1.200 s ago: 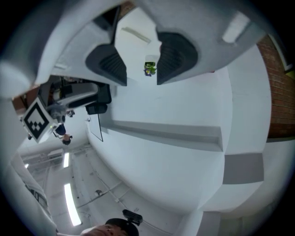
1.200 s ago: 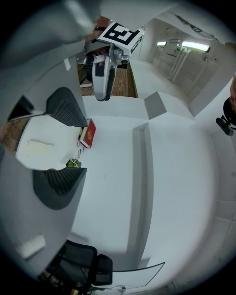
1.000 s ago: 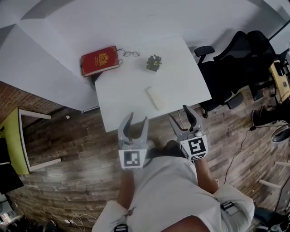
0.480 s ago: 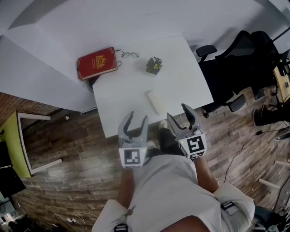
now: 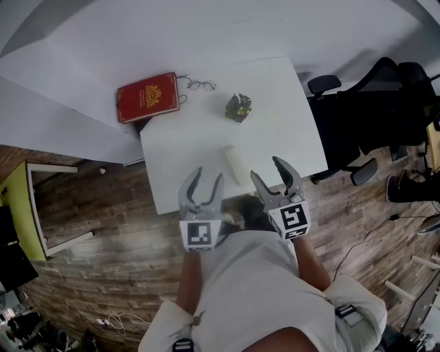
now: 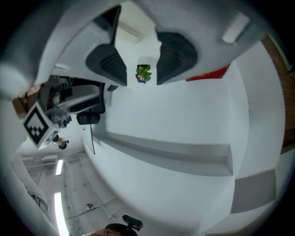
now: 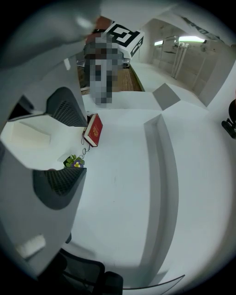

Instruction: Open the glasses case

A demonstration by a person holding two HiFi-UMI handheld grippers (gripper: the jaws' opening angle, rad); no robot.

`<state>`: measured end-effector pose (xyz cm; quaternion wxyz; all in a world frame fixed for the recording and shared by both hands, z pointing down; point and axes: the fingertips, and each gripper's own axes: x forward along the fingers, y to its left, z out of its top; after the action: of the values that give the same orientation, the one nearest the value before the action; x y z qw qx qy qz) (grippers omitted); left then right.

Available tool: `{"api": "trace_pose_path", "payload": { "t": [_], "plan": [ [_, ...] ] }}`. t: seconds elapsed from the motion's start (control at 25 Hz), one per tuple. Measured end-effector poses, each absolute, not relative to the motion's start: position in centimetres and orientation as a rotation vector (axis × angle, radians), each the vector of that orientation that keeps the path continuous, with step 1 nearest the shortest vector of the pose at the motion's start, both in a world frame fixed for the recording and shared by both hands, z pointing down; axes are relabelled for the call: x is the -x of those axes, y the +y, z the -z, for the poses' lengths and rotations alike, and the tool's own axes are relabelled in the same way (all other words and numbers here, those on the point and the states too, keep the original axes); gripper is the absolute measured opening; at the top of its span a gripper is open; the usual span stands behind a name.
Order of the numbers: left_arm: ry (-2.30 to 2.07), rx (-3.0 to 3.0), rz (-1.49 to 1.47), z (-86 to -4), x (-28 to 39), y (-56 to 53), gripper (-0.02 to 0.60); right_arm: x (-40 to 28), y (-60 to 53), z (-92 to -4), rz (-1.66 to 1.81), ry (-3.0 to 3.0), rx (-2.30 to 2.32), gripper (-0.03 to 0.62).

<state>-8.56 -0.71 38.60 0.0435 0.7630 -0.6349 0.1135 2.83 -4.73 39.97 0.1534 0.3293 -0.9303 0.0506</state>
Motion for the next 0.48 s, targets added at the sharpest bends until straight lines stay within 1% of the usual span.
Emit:
{"api": "trace_pose_path", "payload": {
  "t": [0.48],
  "plan": [
    [-1.930, -2.260, -0.427, -40.6, 8.7, -5.3, 0.202, -2.7, -9.3, -42.9, -0.207, -2.642, -0.805, 0.265]
  ]
}}
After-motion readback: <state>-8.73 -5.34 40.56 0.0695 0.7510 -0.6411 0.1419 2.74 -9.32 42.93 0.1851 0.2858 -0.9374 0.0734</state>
